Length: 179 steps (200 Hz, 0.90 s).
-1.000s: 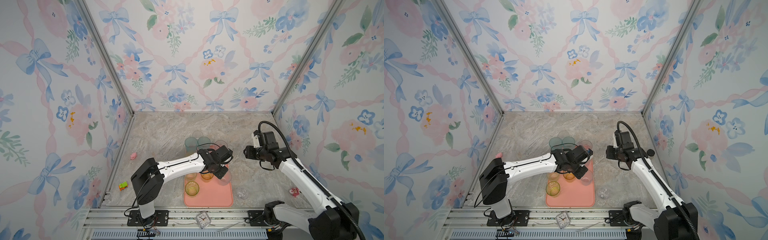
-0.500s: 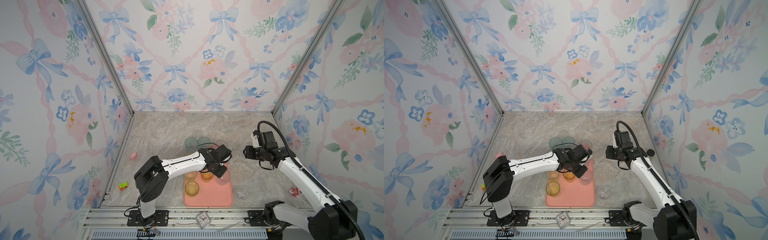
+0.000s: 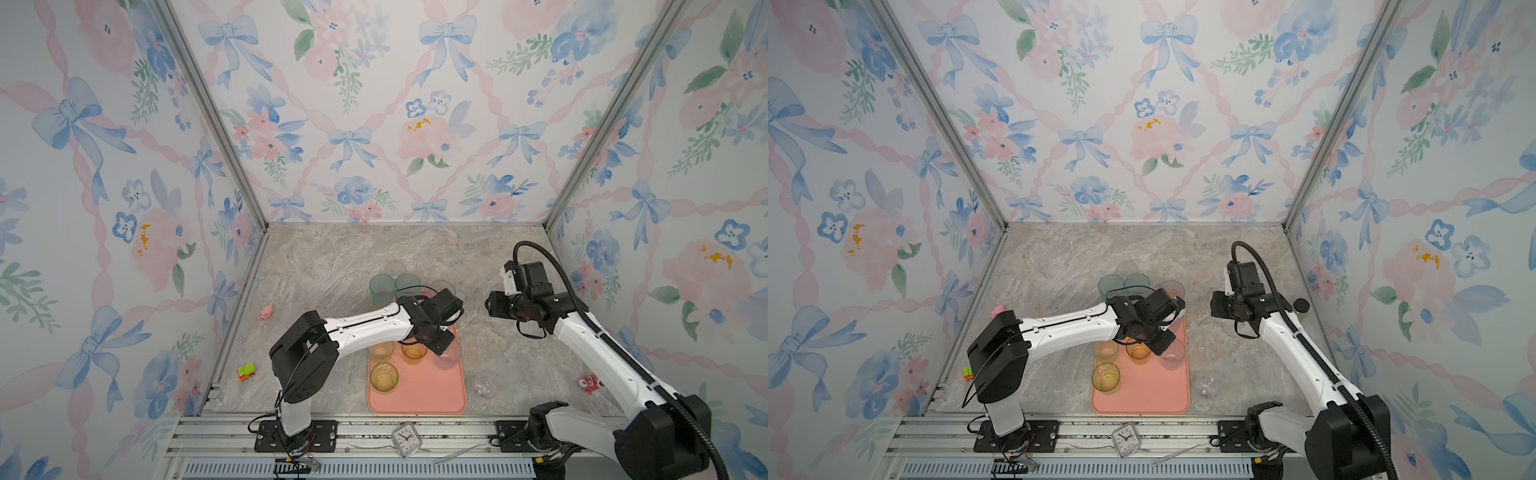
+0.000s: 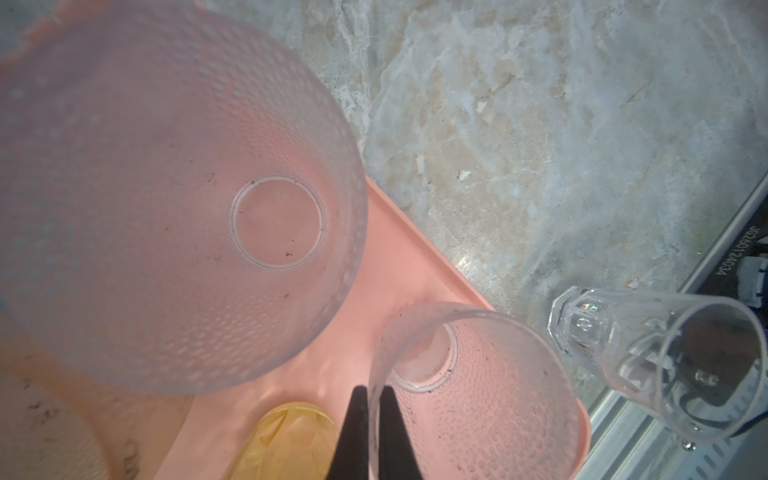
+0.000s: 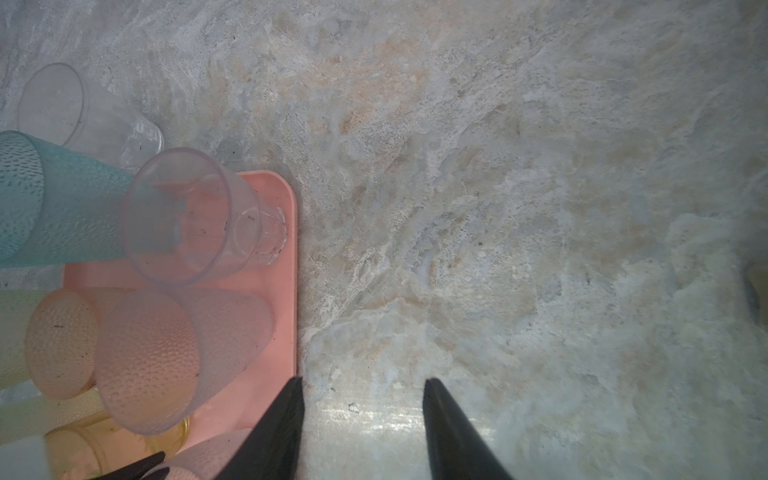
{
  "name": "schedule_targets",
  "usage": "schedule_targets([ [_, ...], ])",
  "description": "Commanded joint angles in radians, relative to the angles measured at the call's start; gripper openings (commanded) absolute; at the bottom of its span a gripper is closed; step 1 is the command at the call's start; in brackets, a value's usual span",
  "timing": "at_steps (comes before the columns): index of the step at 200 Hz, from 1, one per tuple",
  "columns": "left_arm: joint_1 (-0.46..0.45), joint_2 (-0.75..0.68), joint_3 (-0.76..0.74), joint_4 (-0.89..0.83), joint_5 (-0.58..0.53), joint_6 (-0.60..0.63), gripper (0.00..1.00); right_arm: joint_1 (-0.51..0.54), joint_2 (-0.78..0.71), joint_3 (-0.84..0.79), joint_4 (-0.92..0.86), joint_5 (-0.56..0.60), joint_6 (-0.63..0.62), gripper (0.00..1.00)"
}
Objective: Place the glasses into the tray
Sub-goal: 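Lower the clear frosted cup onto the tray's near end and open the left gripper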
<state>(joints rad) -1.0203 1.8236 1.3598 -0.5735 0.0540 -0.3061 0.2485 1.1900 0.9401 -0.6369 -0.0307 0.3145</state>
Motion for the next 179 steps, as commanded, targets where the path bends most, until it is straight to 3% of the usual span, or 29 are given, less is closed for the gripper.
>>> schedule_targets([
  [1,0.007,0.015,0.001,0.0,0.015,0.024,0.0,-0.011,0.003,-0.006,0.007,-0.01,-0.003,0.5],
  [179,-0.02,-0.014,-0.016,-0.005,-0.098,0.019,0.0,-0.01,0.002,0.011,-0.003,-0.017,0.0,0.5],
])
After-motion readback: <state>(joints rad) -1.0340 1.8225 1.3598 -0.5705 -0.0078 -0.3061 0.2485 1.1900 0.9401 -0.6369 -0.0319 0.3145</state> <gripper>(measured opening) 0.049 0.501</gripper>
